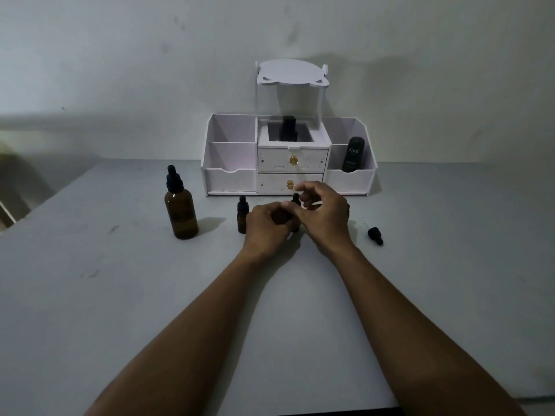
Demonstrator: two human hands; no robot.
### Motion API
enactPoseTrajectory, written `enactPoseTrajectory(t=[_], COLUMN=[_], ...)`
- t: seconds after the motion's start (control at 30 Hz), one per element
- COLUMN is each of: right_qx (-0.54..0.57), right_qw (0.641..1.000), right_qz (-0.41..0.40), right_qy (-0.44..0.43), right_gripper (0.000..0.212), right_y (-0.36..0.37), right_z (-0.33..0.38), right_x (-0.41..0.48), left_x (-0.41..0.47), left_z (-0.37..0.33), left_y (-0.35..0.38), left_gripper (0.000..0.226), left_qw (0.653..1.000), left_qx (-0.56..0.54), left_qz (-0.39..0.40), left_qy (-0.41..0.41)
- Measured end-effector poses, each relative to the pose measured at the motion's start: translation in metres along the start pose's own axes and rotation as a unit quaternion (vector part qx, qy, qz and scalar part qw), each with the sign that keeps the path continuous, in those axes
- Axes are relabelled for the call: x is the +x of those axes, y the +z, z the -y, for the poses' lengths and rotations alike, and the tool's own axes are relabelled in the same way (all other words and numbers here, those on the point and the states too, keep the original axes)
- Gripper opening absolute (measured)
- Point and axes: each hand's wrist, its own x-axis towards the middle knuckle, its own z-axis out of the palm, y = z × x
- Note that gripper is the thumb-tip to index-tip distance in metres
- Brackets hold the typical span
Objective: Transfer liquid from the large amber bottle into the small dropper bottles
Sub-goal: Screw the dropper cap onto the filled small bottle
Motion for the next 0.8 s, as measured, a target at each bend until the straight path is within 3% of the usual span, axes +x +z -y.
enactPoseTrajectory(t=[0.23, 0.37, 0.57, 0.8], right_qx=[0.001, 0.009, 0.005, 0.022], right_qw=[1.0, 1.0, 1.0, 0.999], right_qz=[0.007, -0.003, 0.014, 0.007], right_qy=[0.0, 0.003, 0.02, 0.025], right_gripper=[0.024, 0.031, 0.022, 0.027], right_y=[-0.0004, -0.0006, -0.003, 0.0002], right_z=[-0.0008, -0.0013, -0.0044, 0.0003], right_x=[-0.0006, 0.0005, 0.0021, -0.0015], left_x=[0.0005, 0.0007, 0.0007, -0.0008], left_z=[0.0014, 0.0001, 0.0002, 0.002], left_y=[0.0008, 0.0011, 0.002, 0.0034], left_gripper=[0.026, 0.026, 0.03, 0.027], left_qw=[1.0, 1.0, 1.0, 0.999], left_qx=[0.004, -0.001, -0.01, -0.031], left_qz=[0.002, 0.002, 0.007, 0.004], left_qy=[0.001, -0.001, -0.009, -0.024])
